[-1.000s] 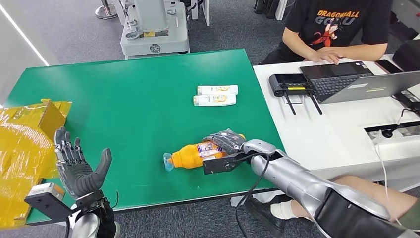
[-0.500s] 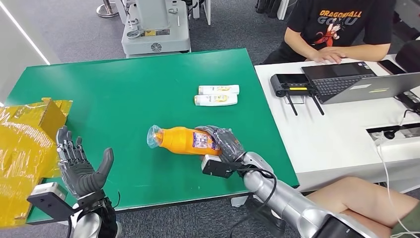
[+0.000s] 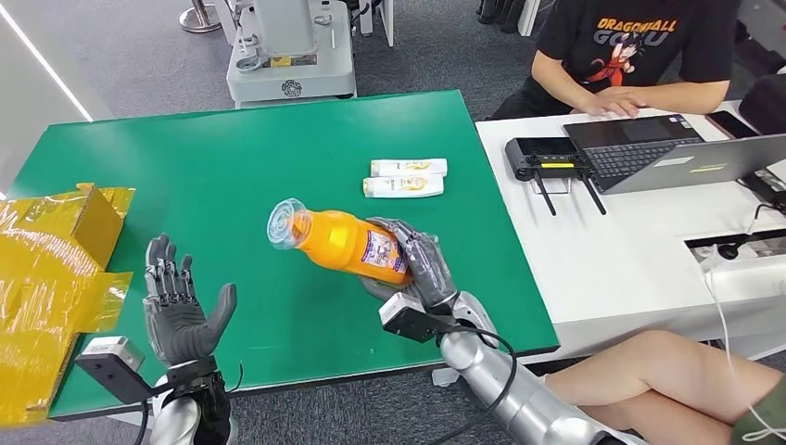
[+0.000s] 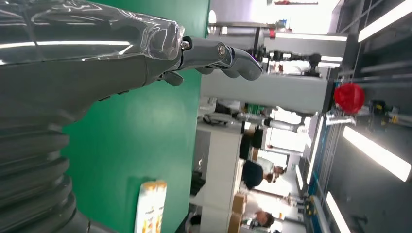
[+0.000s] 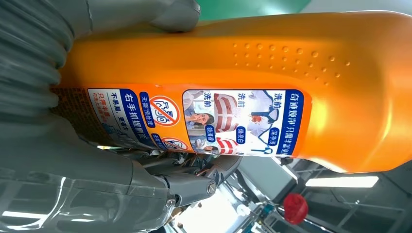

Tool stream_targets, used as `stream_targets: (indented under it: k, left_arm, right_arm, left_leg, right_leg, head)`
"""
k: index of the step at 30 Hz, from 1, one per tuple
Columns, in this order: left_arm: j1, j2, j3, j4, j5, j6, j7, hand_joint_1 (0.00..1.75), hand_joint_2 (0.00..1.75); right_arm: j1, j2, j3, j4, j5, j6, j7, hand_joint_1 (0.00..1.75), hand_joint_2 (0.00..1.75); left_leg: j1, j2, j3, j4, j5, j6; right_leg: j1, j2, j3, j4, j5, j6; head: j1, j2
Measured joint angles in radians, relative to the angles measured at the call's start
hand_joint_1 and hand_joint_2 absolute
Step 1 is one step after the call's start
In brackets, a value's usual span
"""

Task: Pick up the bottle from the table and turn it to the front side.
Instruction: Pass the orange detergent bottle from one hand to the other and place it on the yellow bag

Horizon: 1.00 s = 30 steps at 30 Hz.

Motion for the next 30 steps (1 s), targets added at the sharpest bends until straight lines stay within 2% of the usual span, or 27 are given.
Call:
stream_targets:
  k: [9, 24, 30]
  left_arm:
    - [-0.060, -0.006, -0.057, 0.076, -0.044, -0.052, 0.005, 0.00, 1.75]
    - [-0.159, -0.008, -0.108, 0.037, -0.092, -0.086, 0.050, 0.00, 1.75]
    - [-0.216, -0.018, -0.134, 0.036, -0.087, -0.089, 0.081, 0.00, 1.75]
  right_arm:
    - [-0.091, 0.073, -0.016, 0.109, 0.022, 0.026, -0.015, 1.75, 1.75]
    - [-0.161, 0.096, -0.013, 0.298, 0.056, 0.134, 0.014, 1.75, 1.75]
    - [-0.174, 0.117, -0.006, 0.330, 0.056, 0.140, 0.016, 1.75, 1.75]
  left_leg:
    - [0.000, 0.000, 0.000, 0.000, 0.000, 0.000]
    - [0.000, -0.001, -0.001, 0.000, 0.000, 0.000]
    - [0.000, -0.001, -0.001, 0.000, 0.000, 0.000]
  right_leg:
    - [0.000, 0.000, 0.000, 0.000, 0.000, 0.000]
    - [0.000, -0.001, 0.000, 0.000, 0.000, 0.000]
    - [0.000, -0.001, 0.000, 0.000, 0.000, 0.000]
  head:
    - [0.000, 0.000]
    - [0.000, 0.000]
    - [0.000, 0.000]
